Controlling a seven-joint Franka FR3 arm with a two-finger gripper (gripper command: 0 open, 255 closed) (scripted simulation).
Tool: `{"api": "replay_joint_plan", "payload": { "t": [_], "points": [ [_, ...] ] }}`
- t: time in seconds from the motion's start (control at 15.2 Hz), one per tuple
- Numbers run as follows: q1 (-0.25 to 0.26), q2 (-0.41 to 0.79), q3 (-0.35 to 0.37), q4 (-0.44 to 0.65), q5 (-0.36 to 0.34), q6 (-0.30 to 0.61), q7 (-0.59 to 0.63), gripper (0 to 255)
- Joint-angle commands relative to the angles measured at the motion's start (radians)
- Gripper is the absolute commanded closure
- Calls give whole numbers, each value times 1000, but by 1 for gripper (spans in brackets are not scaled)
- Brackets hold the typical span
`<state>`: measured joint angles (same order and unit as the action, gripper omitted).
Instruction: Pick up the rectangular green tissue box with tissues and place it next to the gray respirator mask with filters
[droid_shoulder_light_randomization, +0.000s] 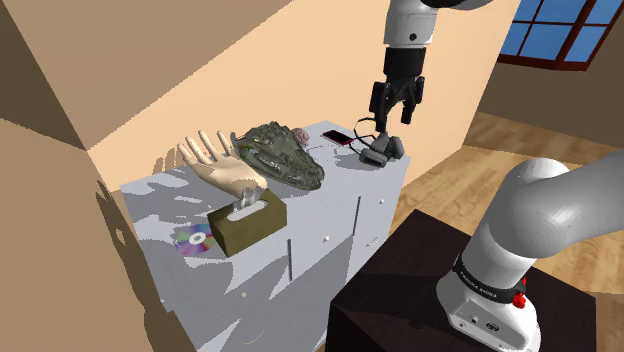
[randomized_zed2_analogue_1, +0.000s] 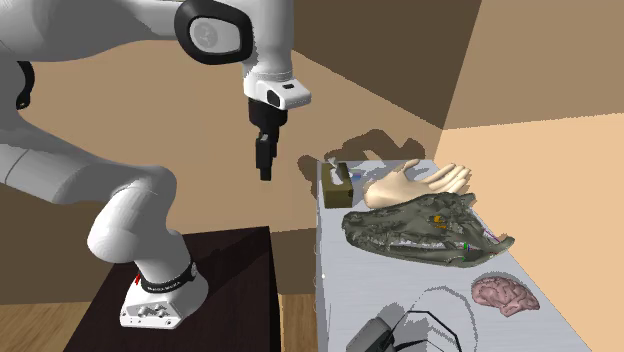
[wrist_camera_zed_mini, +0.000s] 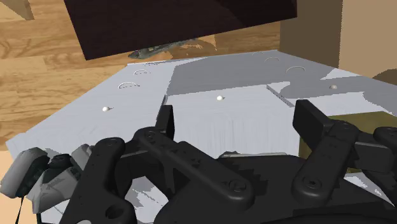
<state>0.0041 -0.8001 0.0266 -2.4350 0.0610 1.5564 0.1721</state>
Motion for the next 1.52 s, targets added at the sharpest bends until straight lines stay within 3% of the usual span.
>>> {"api": "replay_joint_plan", "payload": {
  "t": [0.0, 0.46, 0.92, 1.19, 1.45],
  "points": [
    [0, 0, 0, 0, 0, 0, 0, 0],
    [31, 9, 130, -133, 151, 253, 195, 0],
    [57, 124, 282, -181, 279, 547, 379, 0],
    [52, 235, 377, -166, 321, 723, 485, 0],
    [21, 369, 479, -122, 321, 894, 606, 0]
  ]
}}
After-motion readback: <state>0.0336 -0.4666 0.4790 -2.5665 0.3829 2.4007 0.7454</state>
